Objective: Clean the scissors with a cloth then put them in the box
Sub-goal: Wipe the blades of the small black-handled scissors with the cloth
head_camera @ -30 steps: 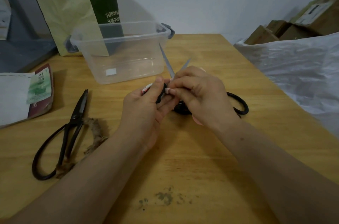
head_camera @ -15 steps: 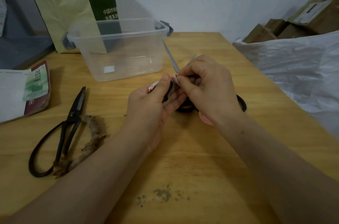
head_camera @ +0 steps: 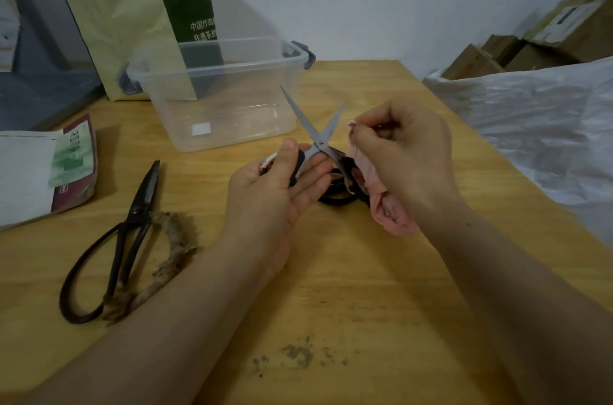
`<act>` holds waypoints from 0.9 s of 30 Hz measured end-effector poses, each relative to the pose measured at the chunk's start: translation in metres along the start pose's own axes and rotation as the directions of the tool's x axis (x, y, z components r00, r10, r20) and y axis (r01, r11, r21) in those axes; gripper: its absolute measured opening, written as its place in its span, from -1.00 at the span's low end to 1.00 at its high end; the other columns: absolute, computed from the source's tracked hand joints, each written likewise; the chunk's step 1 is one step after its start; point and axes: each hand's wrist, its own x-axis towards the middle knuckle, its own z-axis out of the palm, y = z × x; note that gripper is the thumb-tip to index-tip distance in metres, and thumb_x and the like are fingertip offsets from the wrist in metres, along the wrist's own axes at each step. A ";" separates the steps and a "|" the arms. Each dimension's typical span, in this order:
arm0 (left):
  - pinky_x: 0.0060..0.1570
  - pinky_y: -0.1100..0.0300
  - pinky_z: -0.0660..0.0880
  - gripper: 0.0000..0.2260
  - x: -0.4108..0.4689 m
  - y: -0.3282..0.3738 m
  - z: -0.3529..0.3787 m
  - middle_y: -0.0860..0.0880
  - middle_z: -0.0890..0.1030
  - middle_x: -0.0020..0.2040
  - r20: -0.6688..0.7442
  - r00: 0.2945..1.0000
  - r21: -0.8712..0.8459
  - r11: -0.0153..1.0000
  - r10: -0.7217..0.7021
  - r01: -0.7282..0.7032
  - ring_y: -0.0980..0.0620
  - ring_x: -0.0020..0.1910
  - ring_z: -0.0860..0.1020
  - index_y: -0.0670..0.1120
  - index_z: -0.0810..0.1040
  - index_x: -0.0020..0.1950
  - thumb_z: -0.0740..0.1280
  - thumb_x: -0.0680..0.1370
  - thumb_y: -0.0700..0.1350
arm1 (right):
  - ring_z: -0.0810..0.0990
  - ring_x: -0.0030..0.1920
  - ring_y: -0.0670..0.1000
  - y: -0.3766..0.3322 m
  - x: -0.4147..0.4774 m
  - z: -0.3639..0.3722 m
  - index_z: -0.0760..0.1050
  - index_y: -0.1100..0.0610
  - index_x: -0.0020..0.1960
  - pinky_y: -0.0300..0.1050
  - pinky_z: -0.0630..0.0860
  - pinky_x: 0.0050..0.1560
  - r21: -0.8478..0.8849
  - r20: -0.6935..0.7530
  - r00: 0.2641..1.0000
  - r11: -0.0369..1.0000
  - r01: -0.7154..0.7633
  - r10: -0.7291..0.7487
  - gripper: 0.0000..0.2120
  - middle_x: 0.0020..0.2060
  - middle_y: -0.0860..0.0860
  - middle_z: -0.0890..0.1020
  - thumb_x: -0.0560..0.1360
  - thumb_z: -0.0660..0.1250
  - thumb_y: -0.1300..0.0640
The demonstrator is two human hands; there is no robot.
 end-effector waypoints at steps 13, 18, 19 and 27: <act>-0.10 0.05 0.63 -0.81 -0.001 0.001 -0.001 -0.24 0.67 -0.17 -0.025 0.999 0.018 0.999 0.032 -0.032 -0.10 -0.13 0.68 -0.28 0.53 -0.05 0.26 0.58 -0.14 | 0.63 -0.26 -0.05 -0.003 0.002 -0.007 0.60 -0.02 -0.33 -0.06 0.61 -0.18 -0.265 0.397 0.918 0.958 0.112 0.003 -0.84 -0.30 -0.07 0.64 0.34 0.52 0.19; -0.06 0.05 0.62 -0.78 -0.002 0.000 0.000 -0.25 0.68 -0.11 0.028 0.999 0.052 0.998 0.033 -0.035 -0.11 -0.09 0.68 -0.31 0.53 0.04 0.24 0.59 -0.15 | 0.65 -0.29 0.02 -0.006 -0.001 -0.009 0.63 0.06 -0.28 -0.09 0.62 -0.30 0.005 0.218 0.974 0.997 -0.072 0.069 -0.91 -0.32 0.03 0.67 0.37 0.51 0.17; -0.05 0.05 0.61 -0.78 -0.002 0.000 0.000 -0.25 0.68 -0.10 0.035 0.999 0.056 0.998 0.039 -0.041 -0.10 -0.09 0.68 -0.31 0.53 0.04 0.23 0.59 -0.15 | 0.65 -0.27 0.00 -0.006 -0.001 -0.007 0.64 0.05 -0.25 -0.07 0.64 -0.26 -0.010 0.223 0.974 0.999 -0.033 0.035 -0.93 -0.30 0.00 0.67 0.37 0.52 0.14; -0.10 0.04 0.63 -0.82 -0.002 -0.002 -0.003 -0.12 0.69 -0.26 0.006 0.996 0.088 0.993 0.084 -0.084 -0.09 -0.14 0.68 -0.26 0.53 -0.07 0.27 0.57 -0.14 | 0.65 -0.23 -0.07 -0.005 0.005 -0.015 0.65 0.08 -0.32 -0.09 0.63 -0.13 -0.234 0.453 0.888 0.972 0.035 0.078 -0.90 -0.30 -0.02 0.67 0.32 0.53 0.23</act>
